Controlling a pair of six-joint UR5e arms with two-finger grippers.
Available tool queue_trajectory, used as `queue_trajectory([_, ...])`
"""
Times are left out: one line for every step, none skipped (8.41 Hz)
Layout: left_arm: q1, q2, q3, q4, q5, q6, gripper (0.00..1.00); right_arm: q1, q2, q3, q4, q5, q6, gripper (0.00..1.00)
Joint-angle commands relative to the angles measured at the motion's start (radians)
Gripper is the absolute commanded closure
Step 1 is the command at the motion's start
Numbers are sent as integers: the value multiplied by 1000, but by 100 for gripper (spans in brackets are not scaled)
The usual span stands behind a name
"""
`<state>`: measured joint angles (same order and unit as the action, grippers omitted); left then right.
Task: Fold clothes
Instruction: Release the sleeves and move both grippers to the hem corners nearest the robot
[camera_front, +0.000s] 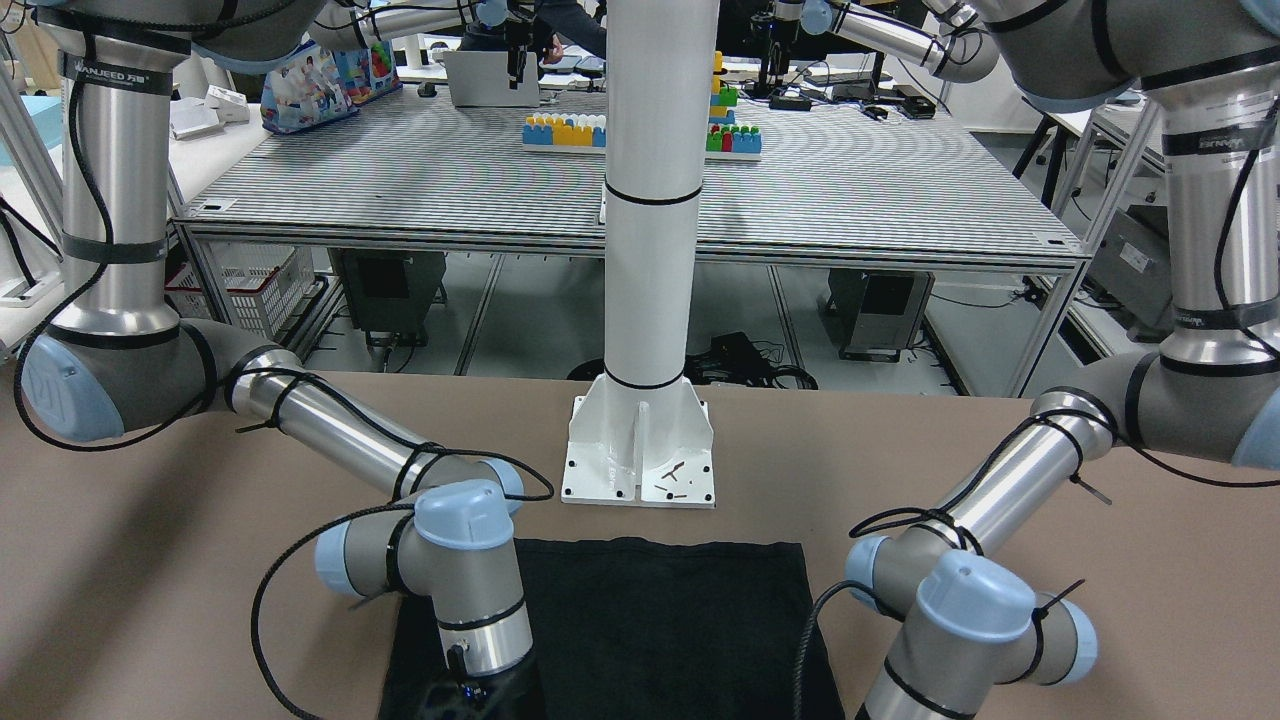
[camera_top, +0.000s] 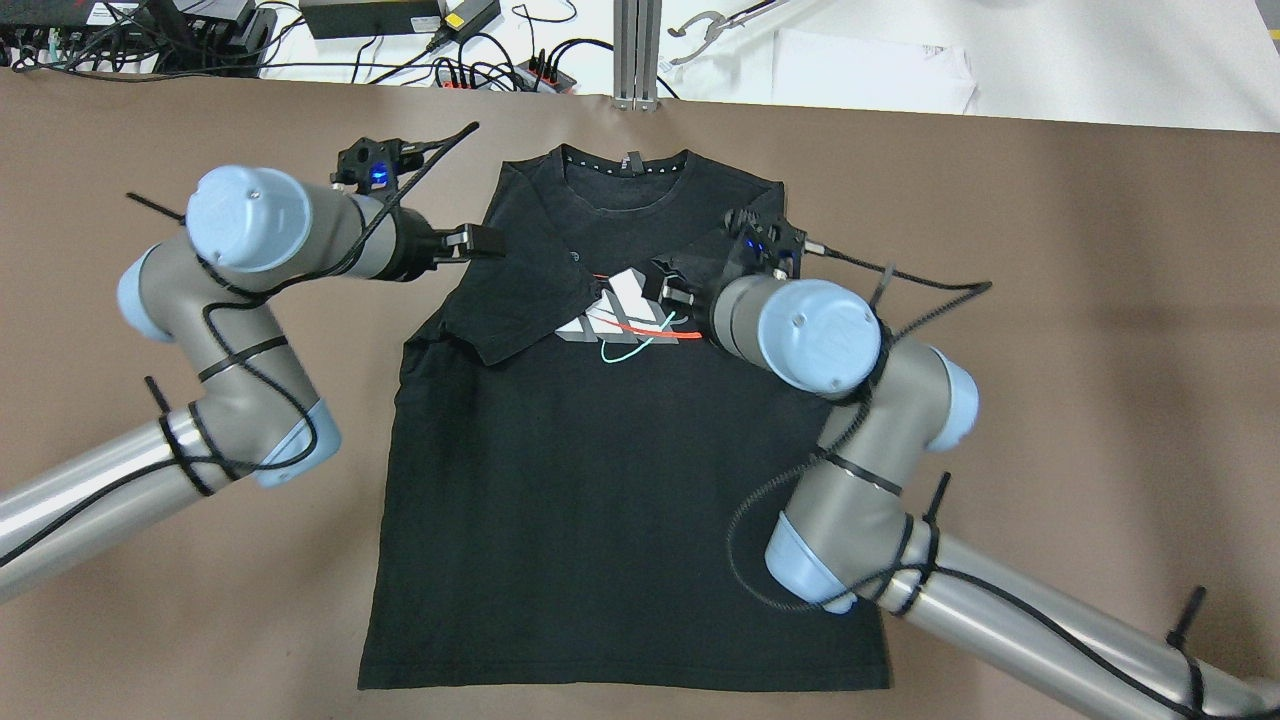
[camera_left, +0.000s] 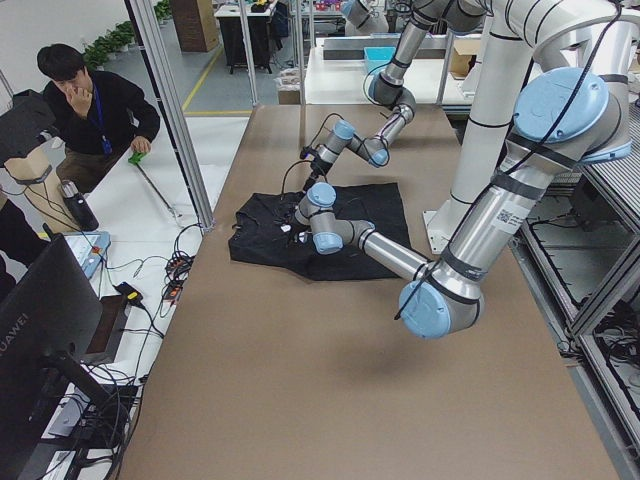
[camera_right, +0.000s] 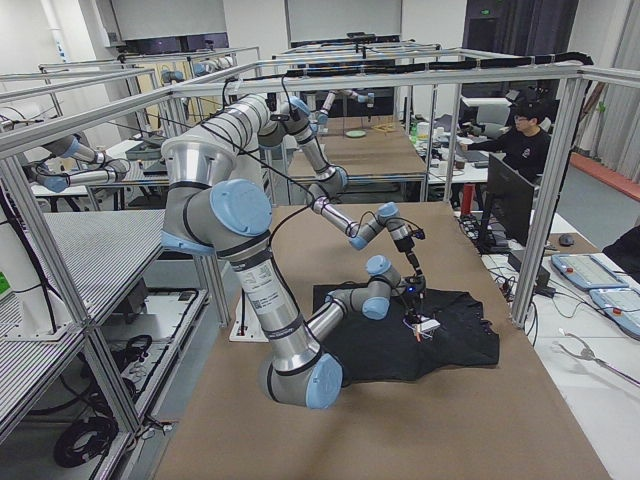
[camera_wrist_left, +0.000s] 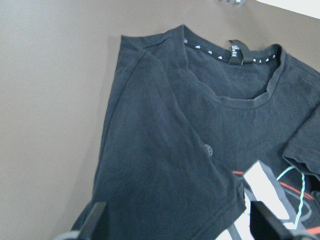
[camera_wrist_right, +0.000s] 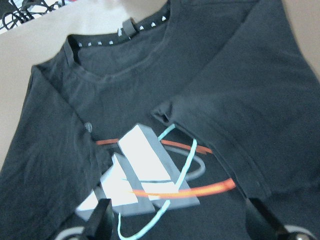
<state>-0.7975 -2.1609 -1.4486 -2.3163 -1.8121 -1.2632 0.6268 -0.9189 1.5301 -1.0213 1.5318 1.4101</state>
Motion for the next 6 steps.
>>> queue_trajectory([87, 275, -298, -2, 16, -181, 0, -131, -298, 343, 0, -1, 157, 5])
queue_trajectory([137, 376, -393, -12, 23, -252, 0, -183, -372, 413, 0, -22, 270, 5])
queue_trajectory([202, 474, -468, -46, 87, -286, 0, -246, -453, 473, 9, -83, 339, 5])
queue_trajectory([293, 589, -521, -123, 162, -324, 0, -333, -538, 555, 10, -158, 372, 5])
queue_trajectory([382, 681, -544, -208, 228, -358, 0, -437, -622, 603, 26, -247, 430, 5])
queue_trajectory([484, 750, -549, -259, 317, -386, 0, -549, -693, 608, 100, -366, 458, 5])
